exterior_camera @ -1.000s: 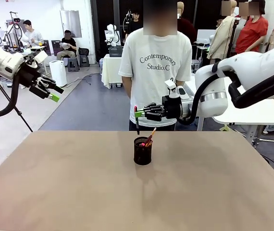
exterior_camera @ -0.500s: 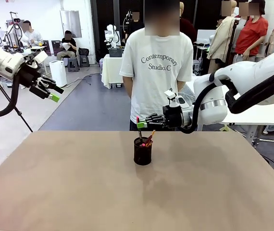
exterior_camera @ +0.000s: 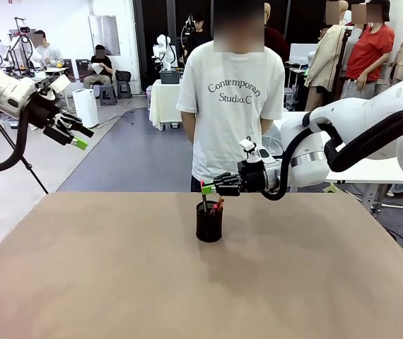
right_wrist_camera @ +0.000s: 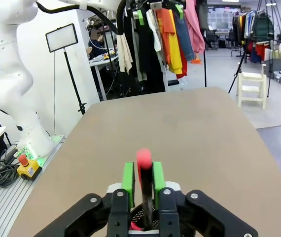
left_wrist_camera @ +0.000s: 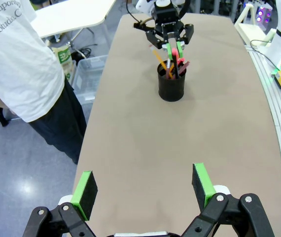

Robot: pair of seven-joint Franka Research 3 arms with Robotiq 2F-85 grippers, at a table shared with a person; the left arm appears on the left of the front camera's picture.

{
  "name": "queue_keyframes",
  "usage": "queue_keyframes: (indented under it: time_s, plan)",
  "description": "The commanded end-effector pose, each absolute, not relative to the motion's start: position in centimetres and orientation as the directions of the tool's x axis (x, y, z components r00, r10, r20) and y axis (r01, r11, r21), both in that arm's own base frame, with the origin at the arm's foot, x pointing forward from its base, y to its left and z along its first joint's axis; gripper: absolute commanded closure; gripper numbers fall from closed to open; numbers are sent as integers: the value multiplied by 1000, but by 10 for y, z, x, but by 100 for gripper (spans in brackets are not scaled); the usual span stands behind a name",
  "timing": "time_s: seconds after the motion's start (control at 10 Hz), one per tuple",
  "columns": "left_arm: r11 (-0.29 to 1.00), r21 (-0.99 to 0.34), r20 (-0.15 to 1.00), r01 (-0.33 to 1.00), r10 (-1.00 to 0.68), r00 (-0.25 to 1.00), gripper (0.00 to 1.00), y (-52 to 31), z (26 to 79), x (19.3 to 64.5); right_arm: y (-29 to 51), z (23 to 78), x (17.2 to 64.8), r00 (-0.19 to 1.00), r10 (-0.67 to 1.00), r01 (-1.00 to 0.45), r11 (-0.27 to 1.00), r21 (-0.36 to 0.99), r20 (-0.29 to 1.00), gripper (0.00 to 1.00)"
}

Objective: Place the pens into the pen holder.
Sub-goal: Pick up a writing instrument from the table and place it into the Pen holder.

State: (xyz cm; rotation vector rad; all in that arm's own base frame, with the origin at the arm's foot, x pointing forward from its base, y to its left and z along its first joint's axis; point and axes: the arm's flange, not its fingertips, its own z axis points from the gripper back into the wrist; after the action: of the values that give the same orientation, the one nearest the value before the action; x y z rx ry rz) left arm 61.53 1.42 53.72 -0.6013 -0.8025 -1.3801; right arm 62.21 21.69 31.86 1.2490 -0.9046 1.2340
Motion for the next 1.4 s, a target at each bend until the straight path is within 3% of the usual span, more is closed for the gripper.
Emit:
queue_keyframes:
  time_s: [0.0, 0.2, 1.3]
  plan:
    - [120, 90, 789, 989, -615, 3, 0, 16, 538, 614, 220, 323, 631, 168, 201, -978, -90, 189, 965, 38]
    - [120, 90, 789, 989, -615, 3, 0, 16, 538, 614, 219, 325, 632, 157, 209, -980, -86, 178, 965, 1]
    - [120, 90, 789, 989, -615, 3, 0, 16, 538, 614, 215, 333, 625, 134, 184, -984, -90, 153, 974, 0]
